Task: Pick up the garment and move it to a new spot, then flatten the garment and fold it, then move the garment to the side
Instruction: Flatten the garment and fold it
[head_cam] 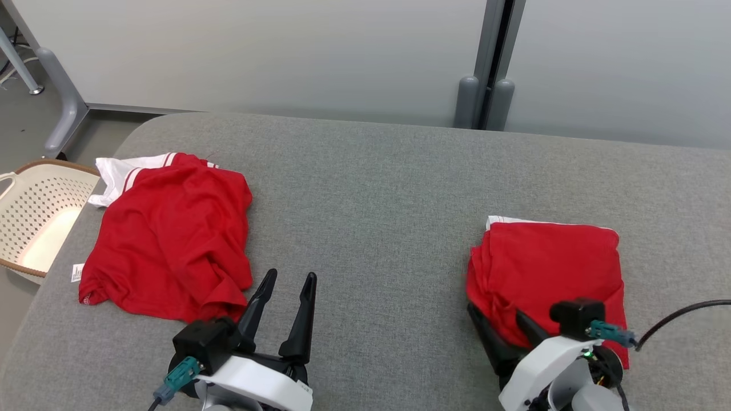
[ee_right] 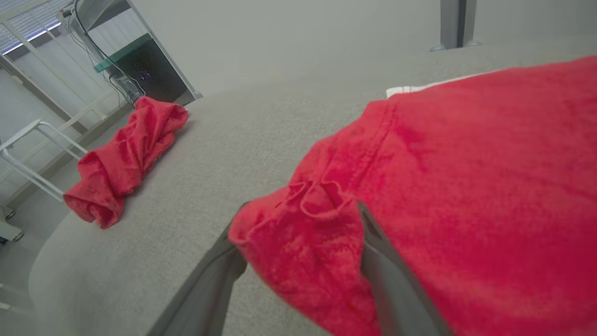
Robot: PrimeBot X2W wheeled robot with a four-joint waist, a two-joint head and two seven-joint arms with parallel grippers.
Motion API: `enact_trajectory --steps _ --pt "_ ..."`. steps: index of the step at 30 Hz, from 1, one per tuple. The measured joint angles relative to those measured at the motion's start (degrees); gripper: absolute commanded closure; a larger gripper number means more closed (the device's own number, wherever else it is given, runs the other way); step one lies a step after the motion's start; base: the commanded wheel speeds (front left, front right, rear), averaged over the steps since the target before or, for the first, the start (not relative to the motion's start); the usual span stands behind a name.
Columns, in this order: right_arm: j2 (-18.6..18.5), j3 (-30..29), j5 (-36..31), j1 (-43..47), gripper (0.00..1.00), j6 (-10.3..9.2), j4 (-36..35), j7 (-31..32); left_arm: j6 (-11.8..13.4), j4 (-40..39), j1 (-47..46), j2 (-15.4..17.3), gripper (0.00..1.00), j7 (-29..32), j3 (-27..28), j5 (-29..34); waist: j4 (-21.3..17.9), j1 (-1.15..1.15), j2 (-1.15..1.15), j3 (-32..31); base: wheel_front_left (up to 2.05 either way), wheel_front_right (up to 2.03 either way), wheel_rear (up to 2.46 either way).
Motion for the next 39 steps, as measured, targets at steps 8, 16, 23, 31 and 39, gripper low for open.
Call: enact_trajectory --steps 8,16,23,31,39 --pt "1.76 5.5 4.76 -1.75 0.0 0.0 5.12 4.66 0.01 -0.25 -0.73 0.01 0.0 -0.01 -0.4 -0.63 -0.21 0.0 0.0 1.11 0.0 0.0 0.0" --pt "0.79 7.53 6.25 -4.97 0.0 0.0 5.21 0.0 0.29 -0.54 -0.95 -0.01 0.0 0.0 0.0 -0.74 -1.74 0.0 0.0 1.3 0.0 0.0 0.0" --pt "-3.28 0.96 1.89 -6.44 0.0 0.0 2.13 -6.55 0.37 -2.31 -1.04 -0.02 0.0 -0.01 2.34 -0.7 -5.08 0.0 0.0 0.66 0.0 0.0 0.0" --pt "-2.38 -17.33 -15.05 0.15 0.0 0.0 -8.0 -7.3 0.79 -4.27 -1.0 0.01 0.0 -0.01 5.0 -0.89 -8.96 0.0 0.0 -0.07 0.0 0.0 0.0" --pt "4.13 -27.98 -28.81 11.17 0.0 0.0 -17.46 -7.3 1.82 -6.83 0.56 -0.03 0.0 -0.01 6.38 5.43 -10.77 0.0 0.0 0.1 0.0 0.0 0.0"
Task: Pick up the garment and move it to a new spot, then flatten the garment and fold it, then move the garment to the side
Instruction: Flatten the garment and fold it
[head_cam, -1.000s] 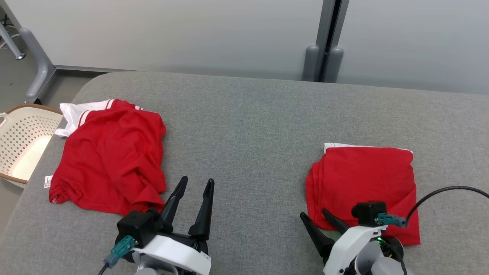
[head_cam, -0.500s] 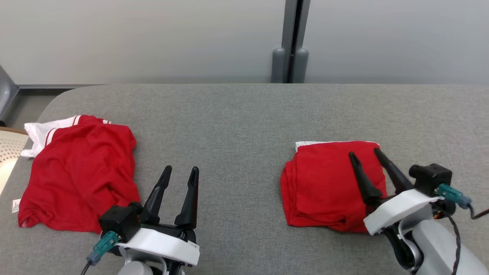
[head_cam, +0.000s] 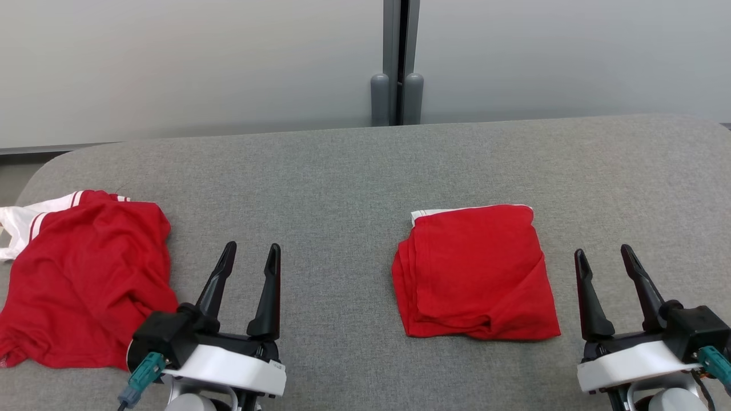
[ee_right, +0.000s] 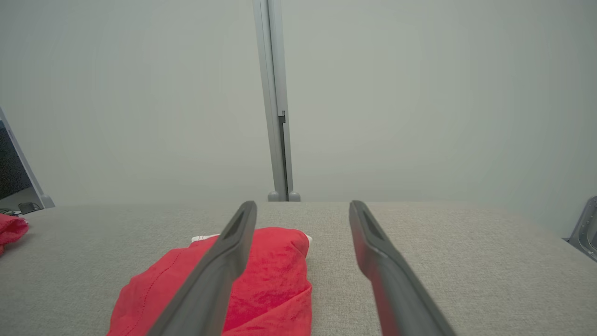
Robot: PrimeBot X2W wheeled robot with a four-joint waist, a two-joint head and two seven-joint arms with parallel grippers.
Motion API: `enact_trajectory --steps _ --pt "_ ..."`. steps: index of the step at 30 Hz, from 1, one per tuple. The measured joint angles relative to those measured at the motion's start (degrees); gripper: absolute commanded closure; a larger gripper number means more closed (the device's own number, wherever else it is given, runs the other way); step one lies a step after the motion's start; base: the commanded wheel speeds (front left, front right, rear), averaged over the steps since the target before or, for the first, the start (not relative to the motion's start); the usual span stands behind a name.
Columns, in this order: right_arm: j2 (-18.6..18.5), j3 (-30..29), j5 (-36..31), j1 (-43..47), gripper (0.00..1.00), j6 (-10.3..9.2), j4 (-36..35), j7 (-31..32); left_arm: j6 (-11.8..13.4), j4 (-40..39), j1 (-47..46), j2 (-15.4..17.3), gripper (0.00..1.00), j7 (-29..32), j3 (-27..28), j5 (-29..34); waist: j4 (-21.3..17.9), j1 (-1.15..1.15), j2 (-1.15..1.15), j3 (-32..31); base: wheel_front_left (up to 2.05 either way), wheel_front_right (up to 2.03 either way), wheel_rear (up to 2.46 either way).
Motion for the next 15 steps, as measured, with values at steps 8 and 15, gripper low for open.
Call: enact_trajectory --steps 8,15 --pt "2.21 -0.45 -2.72 1.92 0.0 0.0 -1.58 0.0 0.73 -0.92 2.01 0.03 0.0 0.0 0.13 1.44 0.12 0.0 0.0 0.04 0.0 0.0 0.0" --pt "2.66 -0.79 -2.18 1.8 0.0 0.0 -1.32 0.0 0.74 -1.08 2.01 0.03 0.0 0.0 -0.22 1.8 0.8 0.0 0.0 0.37 0.0 0.0 0.0"
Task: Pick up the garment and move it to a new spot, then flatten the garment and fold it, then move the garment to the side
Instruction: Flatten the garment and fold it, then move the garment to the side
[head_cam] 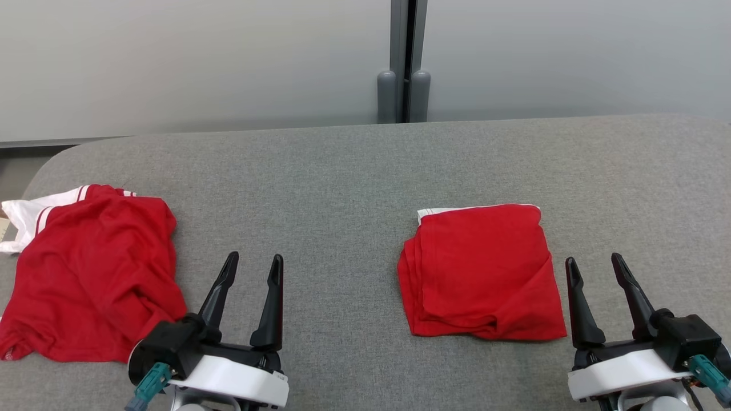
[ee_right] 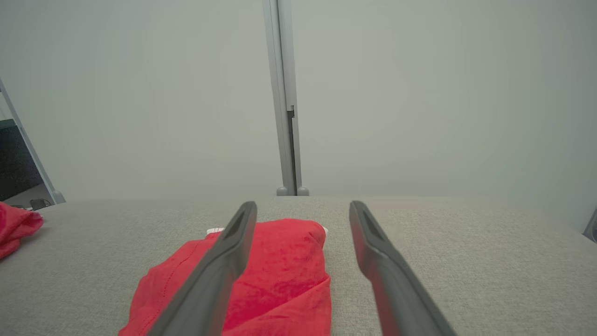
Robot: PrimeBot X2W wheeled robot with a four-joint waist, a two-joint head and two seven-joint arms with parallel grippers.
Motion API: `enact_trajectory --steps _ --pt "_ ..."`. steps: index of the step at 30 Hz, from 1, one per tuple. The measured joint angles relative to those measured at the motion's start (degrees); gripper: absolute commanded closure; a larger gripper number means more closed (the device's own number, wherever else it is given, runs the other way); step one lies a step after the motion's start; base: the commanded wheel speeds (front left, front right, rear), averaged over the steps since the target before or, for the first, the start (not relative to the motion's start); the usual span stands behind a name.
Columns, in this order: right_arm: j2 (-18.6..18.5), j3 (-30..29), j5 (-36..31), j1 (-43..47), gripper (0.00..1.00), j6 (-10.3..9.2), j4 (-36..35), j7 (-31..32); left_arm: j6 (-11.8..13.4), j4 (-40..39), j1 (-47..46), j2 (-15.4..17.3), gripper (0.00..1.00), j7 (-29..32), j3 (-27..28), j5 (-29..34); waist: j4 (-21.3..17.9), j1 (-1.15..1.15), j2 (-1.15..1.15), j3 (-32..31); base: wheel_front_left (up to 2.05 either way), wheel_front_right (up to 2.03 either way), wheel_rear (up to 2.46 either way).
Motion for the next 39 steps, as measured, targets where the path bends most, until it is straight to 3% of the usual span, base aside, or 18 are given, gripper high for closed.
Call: enact_trajectory --steps 23,24,25,32,39 --pt "-0.44 -1.0 15.81 -15.57 0.0 0.0 28.52 3.07 -1.32 1.43 -4.13 0.01 0.0 0.0 -2.66 -0.83 5.54 0.0 0.0 8.11 0.0 0.0 0.0" --pt "-0.56 -0.57 16.14 -16.12 0.57 0.0 29.18 3.12 -1.36 1.44 -4.41 0.01 0.0 0.0 -2.66 -0.86 5.73 0.0 0.0 8.42 0.0 0.0 0.0" --pt "-0.92 0.15 16.07 -16.62 1.0 0.0 29.59 2.97 -1.37 1.46 -4.7 0.0 0.0 0.01 -2.66 -0.9 5.91 0.0 0.0 8.68 0.0 0.0 0.0" --pt "-3.3 3.6 11.6 -18.28 1.0 0.0 30.53 0.73 -1.37 1.68 -4.86 0.02 0.0 0.0 -2.52 -0.98 5.52 0.0 0.0 8.94 0.0 0.0 0.0" --pt "-6.79 7.8 2.48 -21.12 1.0 0.0 27.43 0.09 -1.81 1.05 -5.68 0.02 0.0 0.01 -2.79 -0.54 2.06 0.0 0.0 8.95 0.0 0.0 0.0"
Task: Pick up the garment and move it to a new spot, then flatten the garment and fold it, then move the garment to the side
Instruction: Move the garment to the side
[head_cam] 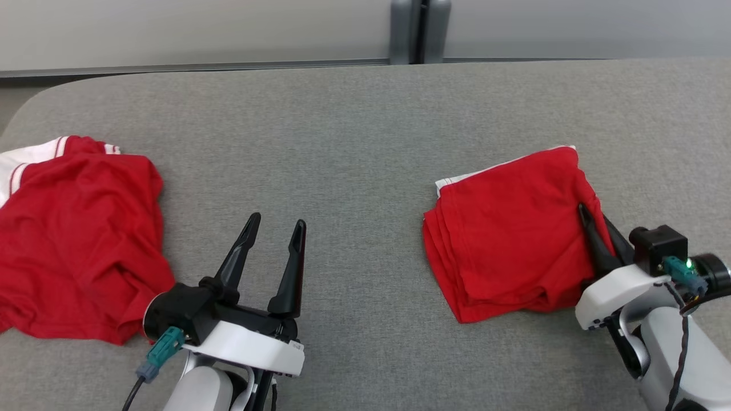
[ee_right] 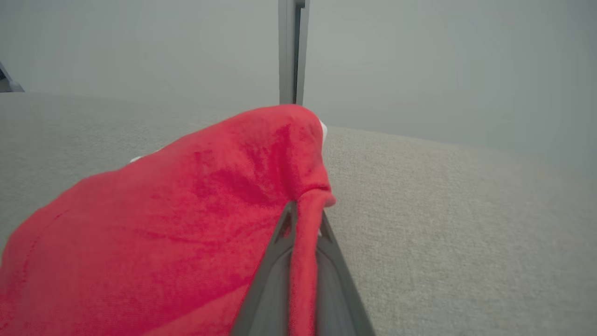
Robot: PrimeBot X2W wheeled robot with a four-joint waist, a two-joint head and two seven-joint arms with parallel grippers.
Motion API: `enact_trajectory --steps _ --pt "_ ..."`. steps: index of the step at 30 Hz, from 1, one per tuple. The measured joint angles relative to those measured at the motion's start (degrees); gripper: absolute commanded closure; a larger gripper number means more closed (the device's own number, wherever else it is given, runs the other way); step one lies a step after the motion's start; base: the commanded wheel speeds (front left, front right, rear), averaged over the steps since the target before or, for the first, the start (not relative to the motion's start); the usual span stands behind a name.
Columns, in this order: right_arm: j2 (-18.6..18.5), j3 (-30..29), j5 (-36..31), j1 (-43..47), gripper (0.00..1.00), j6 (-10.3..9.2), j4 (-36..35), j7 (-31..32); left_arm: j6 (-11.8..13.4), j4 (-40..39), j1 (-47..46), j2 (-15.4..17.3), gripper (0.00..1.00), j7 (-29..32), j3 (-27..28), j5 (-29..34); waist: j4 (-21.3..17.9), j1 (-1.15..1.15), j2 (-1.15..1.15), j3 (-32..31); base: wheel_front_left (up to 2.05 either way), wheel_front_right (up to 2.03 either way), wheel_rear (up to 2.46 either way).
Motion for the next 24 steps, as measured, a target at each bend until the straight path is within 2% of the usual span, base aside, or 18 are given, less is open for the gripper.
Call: enact_trajectory --steps 5,13,19,24 --pt "-5.78 5.46 -4.54 -3.32 1.0 0.02 -2.64 -0.07 -0.81 -0.99 -2.33 -0.02 0.0 -0.01 -0.83 1.21 -3.39 0.0 0.0 1.61 0.0 0.0 0.0" --pt "-18.94 9.74 -5.71 -8.86 1.0 0.02 -3.34 -0.08 -2.08 -2.47 -7.38 -0.04 0.0 -0.04 -2.42 3.38 -7.81 0.0 0.0 6.85 0.0 0.0 0.0" --pt "-25.14 9.12 -5.88 -12.84 1.0 0.02 -1.71 -0.09 -2.74 -3.85 -11.09 -0.04 0.0 -0.04 -2.75 4.93 -10.27 0.0 0.0 12.15 0.0 0.0 0.0" --pt "-27.58 5.0 -6.75 -16.24 1.0 0.02 1.1 -0.09 -2.82 -4.99 -13.52 -0.04 0.0 -0.04 -2.85 5.98 -11.61 0.0 0.0 16.75 0.0 0.0 0.0"
